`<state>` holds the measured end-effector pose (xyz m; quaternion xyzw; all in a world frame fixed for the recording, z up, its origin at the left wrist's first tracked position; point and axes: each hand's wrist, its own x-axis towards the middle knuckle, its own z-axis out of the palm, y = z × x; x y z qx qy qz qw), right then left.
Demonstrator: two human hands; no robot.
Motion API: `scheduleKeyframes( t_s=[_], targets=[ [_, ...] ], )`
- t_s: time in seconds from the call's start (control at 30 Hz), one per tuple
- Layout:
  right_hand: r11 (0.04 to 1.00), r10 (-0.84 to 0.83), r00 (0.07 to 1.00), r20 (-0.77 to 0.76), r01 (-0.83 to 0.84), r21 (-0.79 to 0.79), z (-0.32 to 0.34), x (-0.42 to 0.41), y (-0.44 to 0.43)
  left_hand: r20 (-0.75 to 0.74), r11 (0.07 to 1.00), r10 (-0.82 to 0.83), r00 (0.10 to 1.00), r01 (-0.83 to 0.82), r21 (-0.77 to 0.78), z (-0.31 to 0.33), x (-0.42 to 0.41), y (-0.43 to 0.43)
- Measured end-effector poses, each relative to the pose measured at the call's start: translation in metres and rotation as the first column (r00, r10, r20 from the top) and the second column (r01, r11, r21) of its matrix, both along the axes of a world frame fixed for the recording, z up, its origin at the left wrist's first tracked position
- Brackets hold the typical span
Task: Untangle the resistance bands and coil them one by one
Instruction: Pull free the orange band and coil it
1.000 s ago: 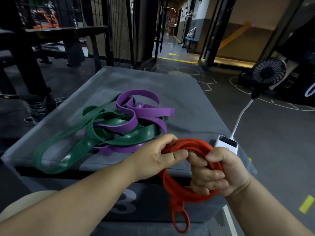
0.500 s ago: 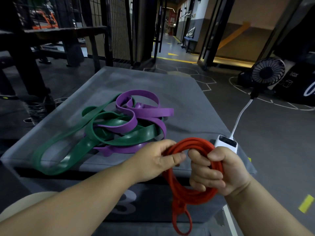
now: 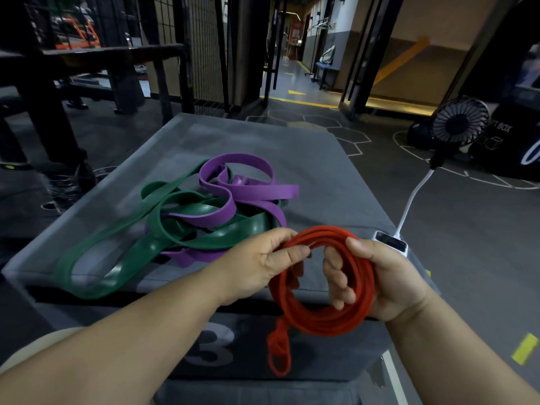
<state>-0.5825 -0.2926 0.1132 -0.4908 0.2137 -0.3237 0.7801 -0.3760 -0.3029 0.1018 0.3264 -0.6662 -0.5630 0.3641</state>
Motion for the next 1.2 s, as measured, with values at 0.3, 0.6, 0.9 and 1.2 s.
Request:
scheduleKeyframes(
  t_s=[0.3, 0.6, 0.9, 1.2],
  targets=[
    [0.990, 0.034, 0.828, 0.560, -0.106, 0.097, 0.015, 0.000, -0.020, -0.015, 0.953, -0.275, 0.961, 0.275, 0.129, -0.012, -0.005, 0.008],
    [0.925, -0.349, 0.687, 0.637, 0.143, 0.353, 0.010, -0.045, -0.043, 0.188, 0.997, 0.002, 0.982, -0.016, 0.073, -0.011, 0.003, -0.005],
    [0.753, -0.657, 0.626, 0.420, 0.507, 0.420, 0.013, -0.047, -0.042, 0.606, 0.996, 0.007, 0.795, 0.050, -0.077, 0.015, 0.048, -0.032],
    [0.620, -0.783, 0.490, 0.383, 0.560, 0.550, 0.006, -0.053, -0.045, 0.361, 0.992, 0.129, 0.923, -0.120, -0.045, 0.010, 0.056, -0.031]
  ],
)
